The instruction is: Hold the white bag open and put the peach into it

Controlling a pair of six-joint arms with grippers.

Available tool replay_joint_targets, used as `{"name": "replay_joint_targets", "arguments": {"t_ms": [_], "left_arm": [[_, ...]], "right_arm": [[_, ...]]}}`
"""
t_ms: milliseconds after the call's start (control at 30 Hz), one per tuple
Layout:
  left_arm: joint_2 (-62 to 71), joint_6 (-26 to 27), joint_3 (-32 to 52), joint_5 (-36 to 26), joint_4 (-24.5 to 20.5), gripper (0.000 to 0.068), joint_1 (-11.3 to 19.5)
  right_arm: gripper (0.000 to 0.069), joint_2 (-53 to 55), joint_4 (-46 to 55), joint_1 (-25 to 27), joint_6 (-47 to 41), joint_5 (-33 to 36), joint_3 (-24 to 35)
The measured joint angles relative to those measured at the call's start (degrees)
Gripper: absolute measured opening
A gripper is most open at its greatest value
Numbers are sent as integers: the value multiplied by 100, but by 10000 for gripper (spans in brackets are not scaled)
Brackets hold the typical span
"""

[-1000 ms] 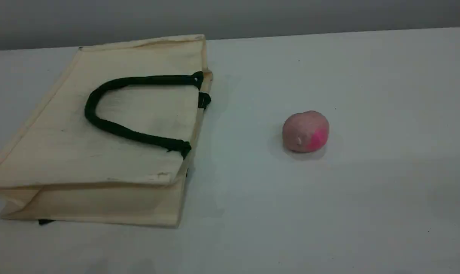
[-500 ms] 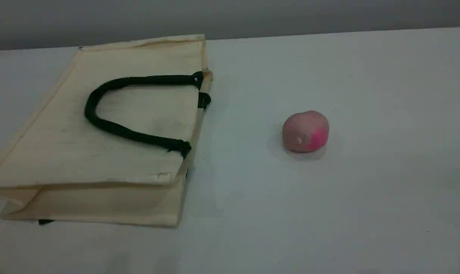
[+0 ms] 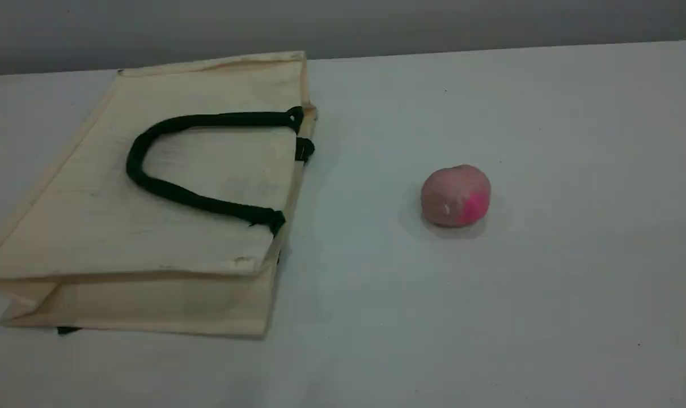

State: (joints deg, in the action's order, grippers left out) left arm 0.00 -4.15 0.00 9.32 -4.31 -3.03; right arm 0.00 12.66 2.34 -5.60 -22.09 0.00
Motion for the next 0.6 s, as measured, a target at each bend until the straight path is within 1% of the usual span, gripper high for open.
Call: {"name": "replay_joint_targets", "arguments": {"t_ms": [133,233,333,467,600], "left_arm": [[0,-349,0,-15,0,470,0],[0,-612,0,49,0,470,0],[0,-665,0,182,0,470,0],[0,-1003,0,299,0,470,0],[0,-1020,0,641,0,470,0]], "right_arm": [[388,0,-4,0,-794,36,0],[388,0,-16,0,-1212,20,0],[388,0,-16,0,-1339,-96,0],[388,0,-16,0,-1644,-96,0],[388,0,-16,0,-1736,-96,0]]}}
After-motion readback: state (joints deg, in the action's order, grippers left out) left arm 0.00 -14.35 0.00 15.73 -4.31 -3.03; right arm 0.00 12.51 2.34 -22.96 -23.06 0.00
